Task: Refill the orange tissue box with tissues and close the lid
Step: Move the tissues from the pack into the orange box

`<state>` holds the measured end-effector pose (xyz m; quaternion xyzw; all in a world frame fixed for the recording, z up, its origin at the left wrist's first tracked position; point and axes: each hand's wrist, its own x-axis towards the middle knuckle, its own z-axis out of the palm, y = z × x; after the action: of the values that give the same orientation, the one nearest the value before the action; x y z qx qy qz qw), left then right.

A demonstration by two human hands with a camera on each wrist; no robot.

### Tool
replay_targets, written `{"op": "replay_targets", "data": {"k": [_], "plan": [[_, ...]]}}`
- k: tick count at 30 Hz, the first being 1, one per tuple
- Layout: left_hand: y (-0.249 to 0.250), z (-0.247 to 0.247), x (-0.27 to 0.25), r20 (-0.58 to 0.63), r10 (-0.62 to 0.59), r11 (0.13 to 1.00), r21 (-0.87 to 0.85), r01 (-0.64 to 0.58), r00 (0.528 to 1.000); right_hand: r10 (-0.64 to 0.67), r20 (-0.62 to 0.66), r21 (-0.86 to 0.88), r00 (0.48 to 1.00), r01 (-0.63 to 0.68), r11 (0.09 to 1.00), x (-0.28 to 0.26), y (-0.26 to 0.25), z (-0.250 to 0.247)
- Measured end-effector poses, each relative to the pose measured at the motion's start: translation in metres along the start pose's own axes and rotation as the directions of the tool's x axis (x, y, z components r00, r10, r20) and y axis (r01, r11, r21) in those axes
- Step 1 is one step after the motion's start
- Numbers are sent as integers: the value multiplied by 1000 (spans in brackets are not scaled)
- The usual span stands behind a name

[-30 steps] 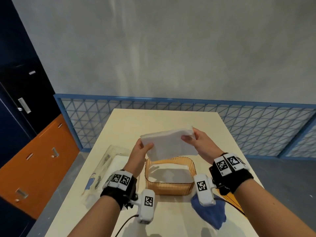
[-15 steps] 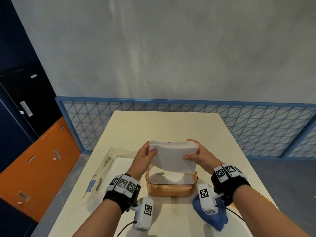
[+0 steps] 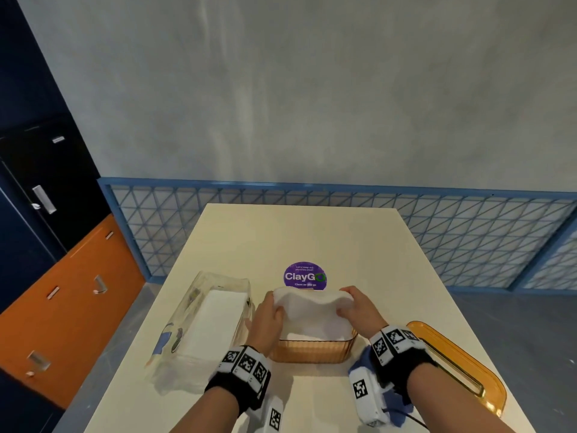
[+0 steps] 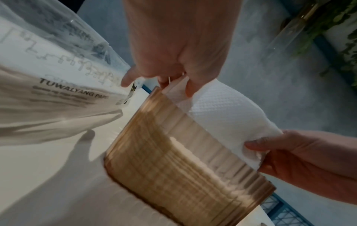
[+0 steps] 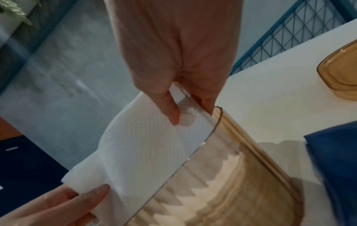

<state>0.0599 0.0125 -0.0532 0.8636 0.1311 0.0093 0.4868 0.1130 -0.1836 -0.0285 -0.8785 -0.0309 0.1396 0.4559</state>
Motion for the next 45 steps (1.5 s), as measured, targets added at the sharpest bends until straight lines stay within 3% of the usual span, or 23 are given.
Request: {"op": "replay_targets", "data": {"k": [2,5,8,12,16,18,19,21,23,25,27,29,34,37,39,40,42,44,45], "plan": [[11,-6,2,-78,-11,998,55,15,997,22,-82,22,996,-20,1000,5,-4,-1],[20,-12,9,-154,-108,974,182,136,982,126,-101,178,987,-107,978,8,-14,-4],[23,-9,14,-92,-198,910,353,217,976,190,-104,4,976,-191,982,6,-19,1],[25,-1,18,-50,-160,794,587,159,986,160,-101,-266,982,-182,947,7,-12,12],[27,4,17,-47,-113,692,713,112,992,45,-60,-550,997,-71,833,1,-11,21],[30,6,14,-68,0,643,764,52,998,-97,-63,-678,993,29,735,-4,-11,23],[31,8,13,-46,78,629,777,-13,996,-213,-85,-724,973,87,685,-7,-14,22],[32,13,11,118,173,591,782,-199,978,-381,-40,-798,924,200,568,-7,-17,21],[30,17,12,329,123,551,762,-340,936,-258,178,-792,950,293,535,-6,-17,21],[24,17,17,446,20,483,779,-399,895,27,294,-774,956,221,593,-4,-16,18],[18,15,22,468,-22,421,806,-417,883,121,287,-754,950,146,641,1,-12,17],[12,14,27,469,-48,412,814,-410,882,181,269,-711,946,68,700,3,-11,18],[5,9,38,529,-223,473,793,-383,819,287,228,-642,930,-78,762,8,-11,22],[15,0,30,472,-162,517,789,-333,867,219,252,-690,943,15,724,10,-14,16],[22,-12,20,338,68,612,729,-307,939,36,196,-742,980,125,659,9,-19,7],[21,-20,17,227,207,653,693,-307,952,-70,139,-735,988,150,661,9,-21,3],[13,-38,17,-38,435,718,617,-321,900,-206,-6,-685,978,146,713,10,-19,-6],[-6,-56,20,-239,453,769,593,-241,859,-156,-59,-643,986,81,762,11,-11,-14],[-17,-62,21,-286,389,795,585,-162,876,-82,-34,-621,996,43,783,11,-8,-16]]}}
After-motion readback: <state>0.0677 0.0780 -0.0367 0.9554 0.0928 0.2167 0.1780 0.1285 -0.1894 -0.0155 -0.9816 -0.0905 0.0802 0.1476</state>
